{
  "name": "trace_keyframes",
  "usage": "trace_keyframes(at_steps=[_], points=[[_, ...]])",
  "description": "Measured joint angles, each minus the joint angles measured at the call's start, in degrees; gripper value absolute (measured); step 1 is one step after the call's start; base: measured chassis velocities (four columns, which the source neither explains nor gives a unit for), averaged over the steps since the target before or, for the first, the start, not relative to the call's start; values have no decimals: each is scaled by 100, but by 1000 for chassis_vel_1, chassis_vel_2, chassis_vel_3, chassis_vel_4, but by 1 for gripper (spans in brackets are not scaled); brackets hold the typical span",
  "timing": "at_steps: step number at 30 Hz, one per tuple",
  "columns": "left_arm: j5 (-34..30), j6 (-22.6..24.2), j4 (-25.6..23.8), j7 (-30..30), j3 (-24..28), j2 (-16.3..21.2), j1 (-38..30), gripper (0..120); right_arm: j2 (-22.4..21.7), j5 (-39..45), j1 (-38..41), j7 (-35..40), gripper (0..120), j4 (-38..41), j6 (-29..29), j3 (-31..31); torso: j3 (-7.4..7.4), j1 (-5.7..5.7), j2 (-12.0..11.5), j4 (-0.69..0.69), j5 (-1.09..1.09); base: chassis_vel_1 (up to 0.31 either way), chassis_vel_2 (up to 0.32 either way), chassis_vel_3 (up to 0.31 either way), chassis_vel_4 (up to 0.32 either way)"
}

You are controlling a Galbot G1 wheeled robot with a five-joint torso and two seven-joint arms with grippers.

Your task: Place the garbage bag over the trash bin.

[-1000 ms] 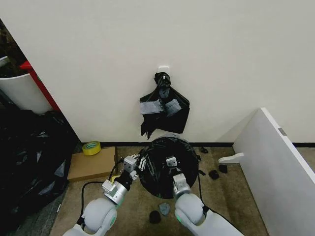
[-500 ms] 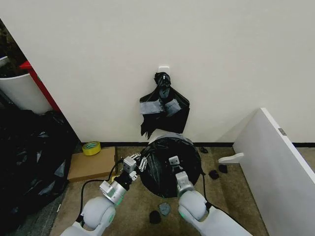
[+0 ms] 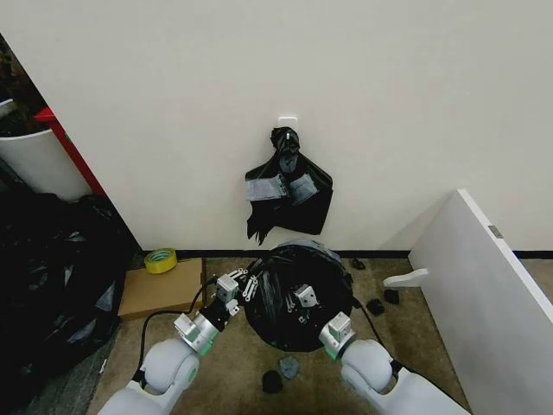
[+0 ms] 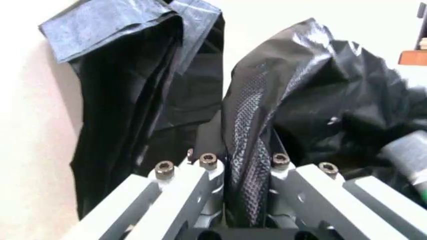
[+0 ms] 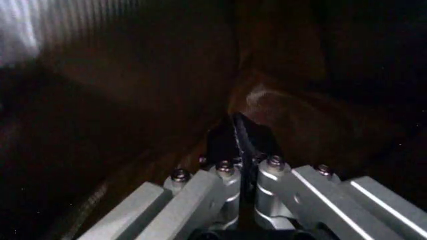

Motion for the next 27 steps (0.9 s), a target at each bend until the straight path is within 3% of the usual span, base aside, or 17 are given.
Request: trace_keyframes(at_steps=[9,13,17,23,27], points=[[9,-17,-95,183,-7,-14,76,4,161,-1354,171,-361,0,-516,-62,221,0,0,0,0,0,0,0,0,0],[43,-21,-101,221,9,-33,96,4,209,-2170,198,87,0,-530,-205,333,0,0,0,0,1,0,0,0,0],[134,-30,-63,159,61,-65,99,4,191,-2280,172,621,0,-293,-644,235,0,0,0,-1,0,0,0,0,0],[288,-36,124,-27,136,-178,90,4,119,-1309,76,1679,0,420,-1581,-206,0,0,0,0,-2,0,0,0,0],[373,-36,345,-250,152,-312,15,4,112,1240,-41,3446,0,1690,-2934,-715,0,0,0,-1,-1,0,0,0,0]])
